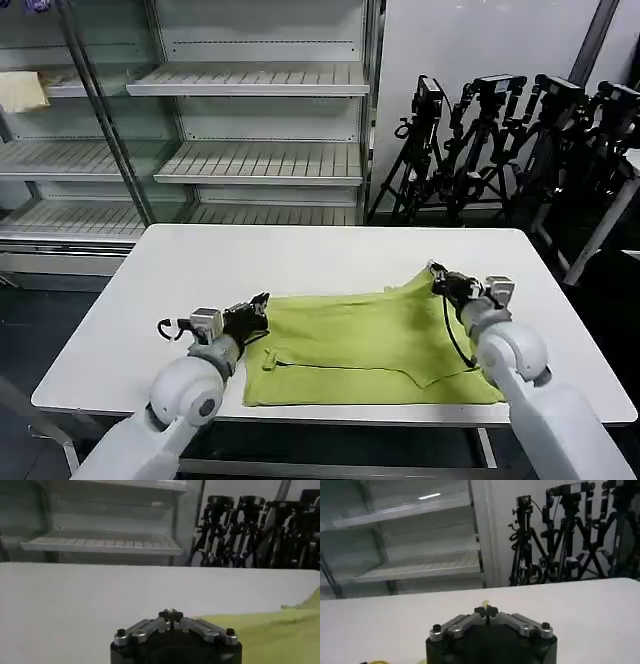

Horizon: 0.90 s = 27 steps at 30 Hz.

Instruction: Fold and organize the clothes.

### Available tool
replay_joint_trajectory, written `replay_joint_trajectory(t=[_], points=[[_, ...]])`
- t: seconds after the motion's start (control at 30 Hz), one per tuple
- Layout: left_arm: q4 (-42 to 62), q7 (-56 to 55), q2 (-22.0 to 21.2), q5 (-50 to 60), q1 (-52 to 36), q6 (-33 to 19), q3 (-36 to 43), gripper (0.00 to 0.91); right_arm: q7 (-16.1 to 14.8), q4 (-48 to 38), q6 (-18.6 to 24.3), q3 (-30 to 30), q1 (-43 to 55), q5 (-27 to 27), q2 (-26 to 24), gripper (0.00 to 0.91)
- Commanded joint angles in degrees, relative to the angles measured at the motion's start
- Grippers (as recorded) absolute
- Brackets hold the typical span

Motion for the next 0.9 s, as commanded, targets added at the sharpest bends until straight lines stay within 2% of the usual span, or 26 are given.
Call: replay_joint_trajectory(t=[0.03,0.2,0.53,0.67,0.7,0.73,0.77,0.9], points=[[-7.99,0.33,1.79,1.38,7.71,-0.13,-1.25,0.02,-0.59,9.38,0.26,7.91,-12.52,-0.96,-0.89,0.0],[-10.57,1.79,3.09,6.69,11.72,-0.61,-1.26,0.02,-1.66,12.42,0.64,11.7,-19.07,-3.15,0.45,0.0],[-10.81,4.01,3.36,17.92,16.76,-1.86,-0.72,0.02,-2.33,13.35,-1.16,13.39,-25.21,-6.26,3.03,0.0],[-9.45,4.44,3.14,19.92,17.35,-1.92,-0.68,0.03,-1.46,11.79,-2.26,12.94,-25.24,-6.45,4.27,0.0],[-9.27,4.51,3.08,20.1,17.38,-1.93,-0.68,0.393,-1.35,11.76,-2.7,12.87,-25.19,-6.51,4.43,0.071],[-9.05,4.64,2.97,20.37,17.57,-1.92,-0.69,0.685,-1.01,11.72,-3.59,12.71,-25.05,-6.7,4.81,0.302],[-8.99,4.69,2.93,20.51,17.76,-1.92,-0.7,0.907,-0.88,11.73,-4.02,12.65,-24.98,-6.77,4.98,0.907],[-9.18,4.67,2.39,20.48,18.22,-1.82,-0.84,0.907,-0.6,12.55,-5.69,12.51,-25.06,-7.42,5.5,0.907]])
